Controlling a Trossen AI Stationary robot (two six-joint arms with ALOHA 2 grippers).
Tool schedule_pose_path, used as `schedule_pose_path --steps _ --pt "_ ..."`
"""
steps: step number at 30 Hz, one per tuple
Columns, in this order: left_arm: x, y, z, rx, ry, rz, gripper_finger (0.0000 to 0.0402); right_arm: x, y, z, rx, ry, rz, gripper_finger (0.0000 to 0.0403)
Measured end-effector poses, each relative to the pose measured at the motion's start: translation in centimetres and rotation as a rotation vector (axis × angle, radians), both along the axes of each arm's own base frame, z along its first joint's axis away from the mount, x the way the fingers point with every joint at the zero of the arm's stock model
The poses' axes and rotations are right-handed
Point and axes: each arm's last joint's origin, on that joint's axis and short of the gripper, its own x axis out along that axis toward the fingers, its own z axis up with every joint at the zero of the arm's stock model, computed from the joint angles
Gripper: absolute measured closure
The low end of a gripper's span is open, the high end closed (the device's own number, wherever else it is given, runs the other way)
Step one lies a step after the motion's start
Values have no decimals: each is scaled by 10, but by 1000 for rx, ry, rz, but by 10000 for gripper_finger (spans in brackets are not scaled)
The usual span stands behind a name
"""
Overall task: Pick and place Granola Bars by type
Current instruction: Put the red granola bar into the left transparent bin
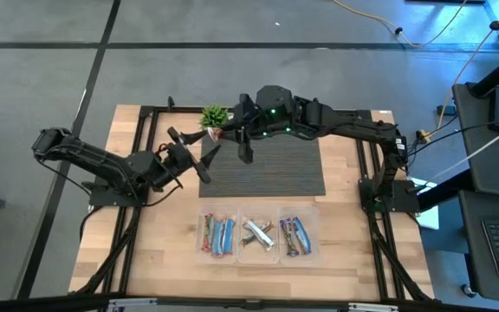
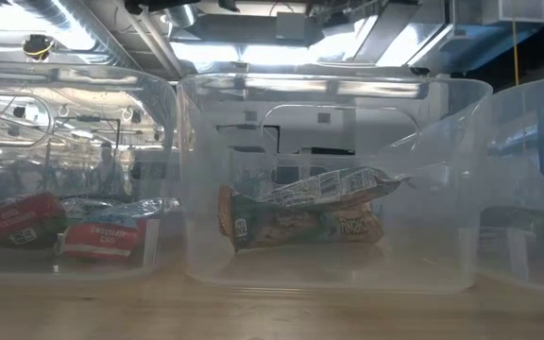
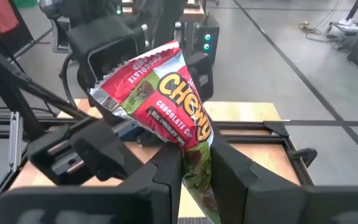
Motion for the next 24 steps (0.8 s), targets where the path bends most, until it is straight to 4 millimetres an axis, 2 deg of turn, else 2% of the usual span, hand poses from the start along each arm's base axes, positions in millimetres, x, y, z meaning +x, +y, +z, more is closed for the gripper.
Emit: schedule_pose_path --steps 5,10,16,24 --pt "0 0 0 0 -3 2 145 10 -1 -8 21 -12 -5 328" --pt "0 5 0 -6 -8 25 146 24 -1 -19 42 -26 63 328" --pt "1 7 0 6 2 35 149 25 0 -19 51 -44 105 328" --pt "1 7 0 8 6 30 204 25 0 -21 50 -29 105 328"
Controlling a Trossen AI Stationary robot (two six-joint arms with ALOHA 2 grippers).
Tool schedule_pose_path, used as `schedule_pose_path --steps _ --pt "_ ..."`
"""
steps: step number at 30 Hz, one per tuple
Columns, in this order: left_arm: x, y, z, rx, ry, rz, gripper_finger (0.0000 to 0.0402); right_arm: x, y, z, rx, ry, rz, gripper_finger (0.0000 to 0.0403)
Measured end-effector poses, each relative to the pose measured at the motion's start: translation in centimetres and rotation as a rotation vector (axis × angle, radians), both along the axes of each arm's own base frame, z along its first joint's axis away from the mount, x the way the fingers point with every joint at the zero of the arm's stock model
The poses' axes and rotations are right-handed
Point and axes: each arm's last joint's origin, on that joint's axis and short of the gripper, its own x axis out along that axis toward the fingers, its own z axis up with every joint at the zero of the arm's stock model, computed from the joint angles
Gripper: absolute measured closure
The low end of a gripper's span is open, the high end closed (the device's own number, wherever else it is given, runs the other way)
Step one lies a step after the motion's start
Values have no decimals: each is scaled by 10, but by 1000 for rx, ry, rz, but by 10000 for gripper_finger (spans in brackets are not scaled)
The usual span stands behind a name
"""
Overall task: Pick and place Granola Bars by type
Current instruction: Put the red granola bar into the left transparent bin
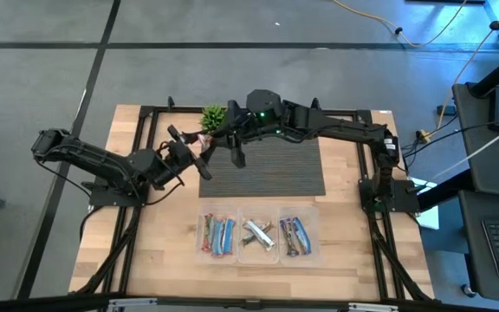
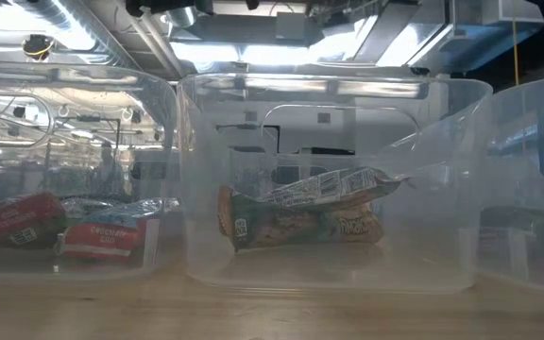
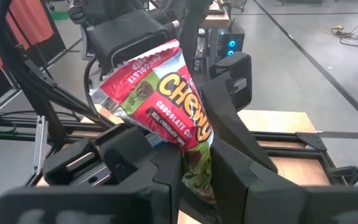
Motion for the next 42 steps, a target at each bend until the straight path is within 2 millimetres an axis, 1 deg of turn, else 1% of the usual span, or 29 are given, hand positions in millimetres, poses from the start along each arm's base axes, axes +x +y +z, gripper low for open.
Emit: schedule_pose_path --steps 5,8,11,15,17,19,21,23,26,29,33,35,38,42 --pt "0 0 0 -1 -5 -1 245 0 0 1 -1 -16 -2 325" --pt "0 0 0 -2 -5 0 265 0 -2 2 -2 -18 -4 311" --pt "0 0 0 12 7 6 279 0 -2 2 -1 -18 -4 281" --pt "-1 1 0 22 24 33 288 -2 -4 2 -28 -14 -1 229" --pt "-2 2 0 8 27 83 289 -7 -9 6 -48 -4 -18 208" --pt "-3 3 -1 -12 34 149 288 -17 -16 12 -68 18 -82 191" --pt "-4 4 -2 -19 48 185 288 -29 -27 16 -108 68 -168 179" --pt "-3 4 -4 -17 65 183 290 -40 -40 15 -147 149 -262 173" --pt "-2 3 -7 -33 69 164 295 -54 -64 6 -166 290 -382 169" --pt "-2 5 -9 -54 68 156 298 -69 -91 -4 -176 415 -433 169" --pt "1 9 -8 -107 73 155 299 -82 -128 -16 -217 503 -459 169" --pt "3 11 -4 -154 94 116 300 -88 -146 -17 -239 500 -460 169" --pt "7 14 0 -265 124 45 300 -96 -171 -23 -250 494 -427 169" --pt "12 19 -1 -447 134 7 300 -99 -203 -41 -237 494 -382 169"
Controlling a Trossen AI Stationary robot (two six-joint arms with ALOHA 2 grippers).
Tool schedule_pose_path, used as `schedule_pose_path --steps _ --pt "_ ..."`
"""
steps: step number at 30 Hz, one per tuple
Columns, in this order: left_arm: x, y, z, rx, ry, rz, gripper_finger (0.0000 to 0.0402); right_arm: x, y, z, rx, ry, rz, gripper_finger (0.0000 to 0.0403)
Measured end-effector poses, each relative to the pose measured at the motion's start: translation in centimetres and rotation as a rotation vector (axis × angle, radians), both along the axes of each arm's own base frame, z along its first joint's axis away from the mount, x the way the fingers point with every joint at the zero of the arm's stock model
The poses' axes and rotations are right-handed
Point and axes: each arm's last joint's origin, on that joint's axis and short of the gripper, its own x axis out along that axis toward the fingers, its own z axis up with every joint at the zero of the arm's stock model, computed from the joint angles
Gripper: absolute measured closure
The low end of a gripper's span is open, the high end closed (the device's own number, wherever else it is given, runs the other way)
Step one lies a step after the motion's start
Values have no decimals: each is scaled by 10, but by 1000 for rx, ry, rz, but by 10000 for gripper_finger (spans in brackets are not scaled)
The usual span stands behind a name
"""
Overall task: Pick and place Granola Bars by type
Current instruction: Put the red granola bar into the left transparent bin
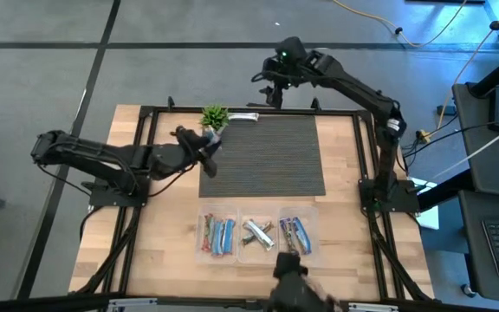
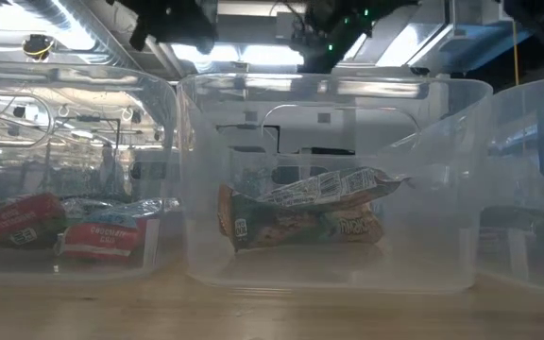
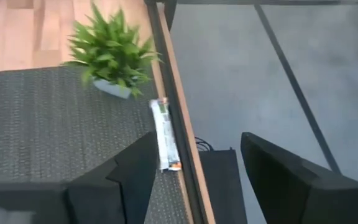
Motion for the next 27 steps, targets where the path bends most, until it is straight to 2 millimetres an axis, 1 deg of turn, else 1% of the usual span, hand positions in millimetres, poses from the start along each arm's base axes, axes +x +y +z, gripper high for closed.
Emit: schedule_pose_path --steps 3,6,9,12,16,19,23,27 --pt "8 1 -5 -134 13 -38 300 1 -21 -19 25 17 -19 169" --pt "20 -2 -14 -245 70 -99 300 3 -37 -41 28 74 -10 169" --pt "34 -5 -23 -330 136 -133 300 4 -45 -52 22 98 -1 169" --pt "46 -8 -35 -466 229 -120 300 6 -49 -61 11 123 22 169" --pt "57 -13 -49 -678 380 -70 300 6 -52 -61 -10 112 27 169" --pt "66 -24 -55 -853 454 -91 300 6 -54 -60 -22 99 24 169" --pt "78 -43 -52 -1034 480 -157 300 6 -57 -58 -39 81 16 169" --pt "83 -62 -52 -1229 484 -125 300 6 -58 -57 -45 72 12 169"
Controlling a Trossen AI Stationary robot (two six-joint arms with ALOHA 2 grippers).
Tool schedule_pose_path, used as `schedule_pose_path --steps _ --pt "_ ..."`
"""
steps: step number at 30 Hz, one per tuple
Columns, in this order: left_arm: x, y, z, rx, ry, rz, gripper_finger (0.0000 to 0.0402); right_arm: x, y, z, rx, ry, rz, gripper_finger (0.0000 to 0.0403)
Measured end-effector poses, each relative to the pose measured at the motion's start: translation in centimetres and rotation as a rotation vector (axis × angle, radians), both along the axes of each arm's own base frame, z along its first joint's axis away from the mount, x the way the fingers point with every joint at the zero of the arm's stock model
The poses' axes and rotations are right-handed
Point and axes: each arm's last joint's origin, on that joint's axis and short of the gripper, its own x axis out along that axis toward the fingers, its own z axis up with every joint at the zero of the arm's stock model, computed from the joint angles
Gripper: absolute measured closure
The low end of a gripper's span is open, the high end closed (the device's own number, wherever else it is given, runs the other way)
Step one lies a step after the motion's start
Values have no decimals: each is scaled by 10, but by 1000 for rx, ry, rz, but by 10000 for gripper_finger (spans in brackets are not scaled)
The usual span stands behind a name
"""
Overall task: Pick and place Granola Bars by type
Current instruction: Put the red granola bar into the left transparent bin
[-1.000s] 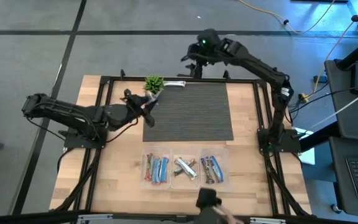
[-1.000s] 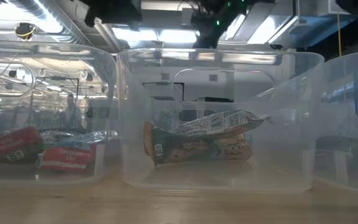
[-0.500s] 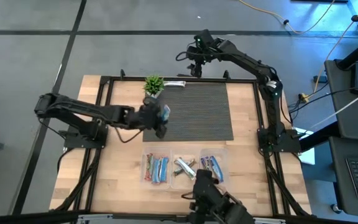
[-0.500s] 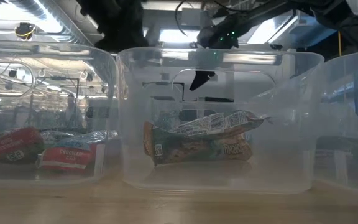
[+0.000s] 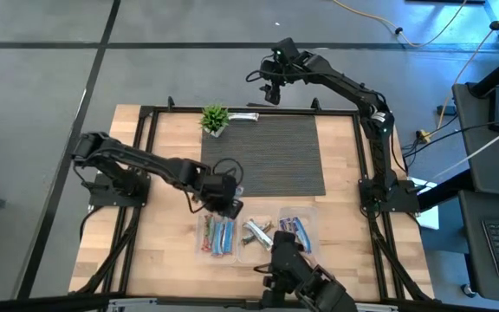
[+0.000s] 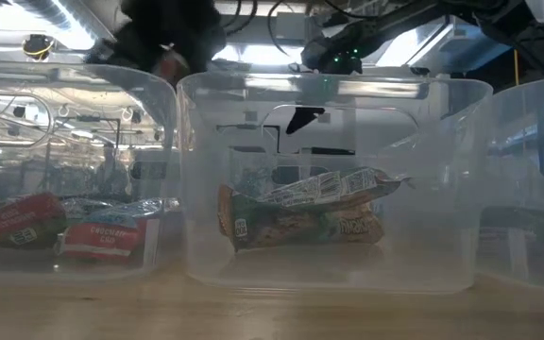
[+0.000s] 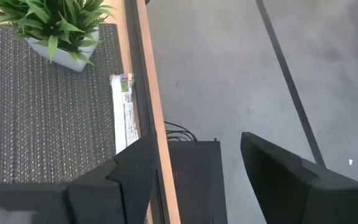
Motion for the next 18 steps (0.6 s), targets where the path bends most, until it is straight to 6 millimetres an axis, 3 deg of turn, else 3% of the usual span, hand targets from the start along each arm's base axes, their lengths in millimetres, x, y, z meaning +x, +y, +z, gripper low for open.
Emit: schedule_pose_path --steps 3,8,18 --pt "-1 -16 -7 -111 85 42 300 0 0 0 1 0 -1 169" --pt "2 -33 -25 -155 187 97 300 0 0 0 13 -16 18 169" --pt "13 -40 -57 -130 282 120 300 1 1 0 28 -28 36 169"
